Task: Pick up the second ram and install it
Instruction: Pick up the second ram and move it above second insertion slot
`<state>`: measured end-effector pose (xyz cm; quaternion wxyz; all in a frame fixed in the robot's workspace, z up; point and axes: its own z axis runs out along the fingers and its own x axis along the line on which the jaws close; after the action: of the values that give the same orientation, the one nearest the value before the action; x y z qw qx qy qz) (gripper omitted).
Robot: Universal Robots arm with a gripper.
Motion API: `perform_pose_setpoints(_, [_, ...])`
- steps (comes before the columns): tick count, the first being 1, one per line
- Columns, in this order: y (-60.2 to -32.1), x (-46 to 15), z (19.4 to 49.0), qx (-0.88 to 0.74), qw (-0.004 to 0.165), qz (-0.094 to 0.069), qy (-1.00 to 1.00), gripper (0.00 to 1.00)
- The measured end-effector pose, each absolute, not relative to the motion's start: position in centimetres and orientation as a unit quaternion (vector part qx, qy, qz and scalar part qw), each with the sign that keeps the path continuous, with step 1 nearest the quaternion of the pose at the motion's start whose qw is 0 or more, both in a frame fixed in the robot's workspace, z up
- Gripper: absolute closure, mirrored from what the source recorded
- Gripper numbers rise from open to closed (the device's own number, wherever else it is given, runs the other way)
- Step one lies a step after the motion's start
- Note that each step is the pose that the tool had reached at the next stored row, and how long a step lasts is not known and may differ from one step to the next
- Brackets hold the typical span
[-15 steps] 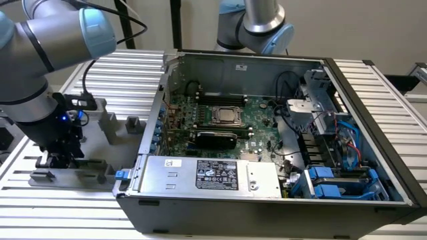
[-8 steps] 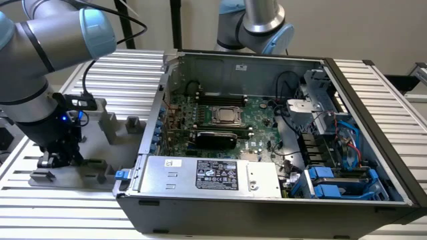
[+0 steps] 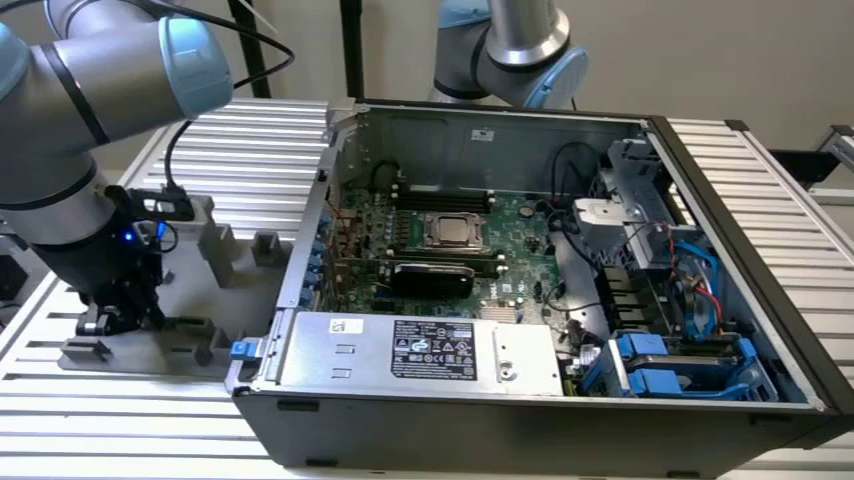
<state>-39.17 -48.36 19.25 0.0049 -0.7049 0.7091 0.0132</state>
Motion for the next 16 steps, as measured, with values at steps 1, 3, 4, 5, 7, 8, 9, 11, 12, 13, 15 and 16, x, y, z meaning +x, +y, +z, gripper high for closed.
perform_pose_setpoints(1, [-48.36, -39.17, 19.25, -0.705, 0.005, 0.013, 0.709, 1.00])
perform_pose_setpoints(3, [-48.36, -39.17, 19.25, -0.705, 0.005, 0.013, 0.709, 1.00])
perform_pose_setpoints(4, [-48.36, -39.17, 19.25, -0.705, 0.005, 0.013, 0.709, 1.00])
perform_pose_setpoints(5, [-48.36, -39.17, 19.25, -0.705, 0.005, 0.013, 0.709, 1.00])
perform_pose_setpoints(7, [-48.36, -39.17, 19.25, -0.705, 0.005, 0.013, 0.709, 1.00])
perform_pose_setpoints(8, [-48.37, -39.17, 19.25, -0.705, 0.005, 0.013, 0.709, 1.00])
perform_pose_setpoints(9, [-48.36, -39.17, 19.25, -0.705, 0.005, 0.013, 0.709, 1.00])
perform_pose_setpoints(11, [-48.36, -39.17, 19.31, -0.705, 0.005, 0.013, 0.709, 1.00])
perform_pose_setpoints(12, [-48.36, -39.17, 19.38, -0.705, 0.005, 0.013, 0.709, 1.00])
perform_pose_setpoints(13, [-48.36, -39.17, 19.45, -0.705, 0.005, 0.013, 0.709, 1.00])
perform_pose_setpoints(15, [-48.36, -39.17, 19.64, -0.705, 0.005, 0.013, 0.709, 1.00])
perform_pose_setpoints(16, [-48.36, -39.17, 19.76, -0.705, 0.005, 0.013, 0.709, 1.00])
